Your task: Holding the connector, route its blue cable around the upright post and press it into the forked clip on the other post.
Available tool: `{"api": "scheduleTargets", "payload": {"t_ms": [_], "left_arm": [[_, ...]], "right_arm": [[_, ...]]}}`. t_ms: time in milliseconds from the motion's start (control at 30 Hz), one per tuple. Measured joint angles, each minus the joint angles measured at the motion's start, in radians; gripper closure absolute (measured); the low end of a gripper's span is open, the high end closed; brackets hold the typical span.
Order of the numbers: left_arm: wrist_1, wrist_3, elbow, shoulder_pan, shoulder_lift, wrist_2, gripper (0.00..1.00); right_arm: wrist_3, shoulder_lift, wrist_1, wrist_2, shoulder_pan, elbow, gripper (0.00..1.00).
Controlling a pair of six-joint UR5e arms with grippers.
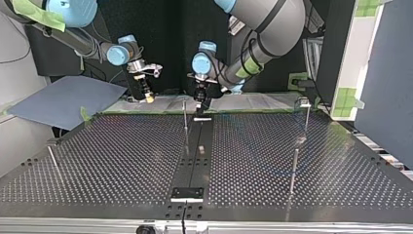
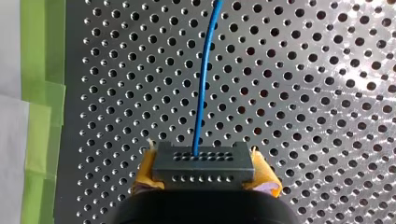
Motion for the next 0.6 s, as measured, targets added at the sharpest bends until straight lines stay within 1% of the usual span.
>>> {"api": "scheduleTargets", "payload": {"t_ms": [200,400,600], "left_arm": [[-0.016,0.0,0.015,0.005,0.0,0.001,1.0],[-0.024,0.0,0.025,0.013,0.0,0.004,1.0],[-0.028,0.0,0.032,0.019,-0.001,0.008,1.0]], "right_arm": [[0.006,0.0,0.009,0.005,-0.001,-0.016,0.98],[0.009,0.0,0.039,0.012,-0.003,-0.043,0.98],[0.022,0.0,0.046,0.014,-0.008,-0.064,0.98]]}}
